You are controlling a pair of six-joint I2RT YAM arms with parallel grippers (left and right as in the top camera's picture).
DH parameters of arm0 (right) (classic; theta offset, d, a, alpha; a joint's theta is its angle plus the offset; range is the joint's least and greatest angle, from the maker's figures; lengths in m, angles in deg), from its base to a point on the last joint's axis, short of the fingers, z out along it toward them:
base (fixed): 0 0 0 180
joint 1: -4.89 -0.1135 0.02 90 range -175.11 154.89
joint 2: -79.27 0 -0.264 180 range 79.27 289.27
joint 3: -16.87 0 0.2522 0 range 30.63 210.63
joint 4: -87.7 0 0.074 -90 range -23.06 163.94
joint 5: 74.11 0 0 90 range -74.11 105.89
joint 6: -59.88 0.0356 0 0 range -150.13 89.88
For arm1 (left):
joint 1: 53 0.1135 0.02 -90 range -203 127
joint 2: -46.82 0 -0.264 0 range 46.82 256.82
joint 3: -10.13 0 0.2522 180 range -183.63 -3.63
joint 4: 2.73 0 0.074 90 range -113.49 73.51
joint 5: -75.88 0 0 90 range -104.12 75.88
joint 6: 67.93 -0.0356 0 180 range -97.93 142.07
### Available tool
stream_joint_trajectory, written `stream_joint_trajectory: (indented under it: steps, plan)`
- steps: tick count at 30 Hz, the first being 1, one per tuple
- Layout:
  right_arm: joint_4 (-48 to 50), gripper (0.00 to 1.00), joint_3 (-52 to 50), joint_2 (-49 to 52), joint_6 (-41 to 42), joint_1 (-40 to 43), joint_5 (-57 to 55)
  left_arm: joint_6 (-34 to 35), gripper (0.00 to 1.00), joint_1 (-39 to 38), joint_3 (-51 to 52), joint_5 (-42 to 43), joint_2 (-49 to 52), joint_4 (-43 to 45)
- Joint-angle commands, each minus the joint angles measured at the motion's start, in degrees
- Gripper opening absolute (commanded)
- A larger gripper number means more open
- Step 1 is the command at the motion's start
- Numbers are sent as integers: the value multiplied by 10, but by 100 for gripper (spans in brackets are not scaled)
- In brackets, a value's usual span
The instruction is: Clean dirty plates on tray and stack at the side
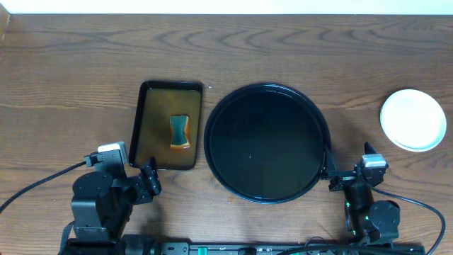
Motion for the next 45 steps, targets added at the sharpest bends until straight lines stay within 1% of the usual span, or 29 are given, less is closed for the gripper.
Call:
stream_joint_trajectory:
  steps: [1, 22, 26, 30, 35, 45]
  plan:
    - [-3, 99, 0, -4, 5, 2, 8, -8, 80, 2, 1, 1, 0, 1]
    - [-3, 99, 0, -4, 5, 2, 8, -8, 80, 2, 1, 0, -1, 0]
    - [-3, 99, 0, -4, 5, 2, 8, -9, 80, 8, 7, -6, -19, -7]
    - [-3, 99, 0, -4, 5, 2, 8, -10, 80, 27, 49, -5, -57, 11]
    - [-3, 99, 0, -4, 5, 2, 8, -10, 80, 47, 146, -3, -133, 85]
    - [-3, 99, 0, -4, 5, 2, 8, -10, 80, 58, 332, 12, -258, 295]
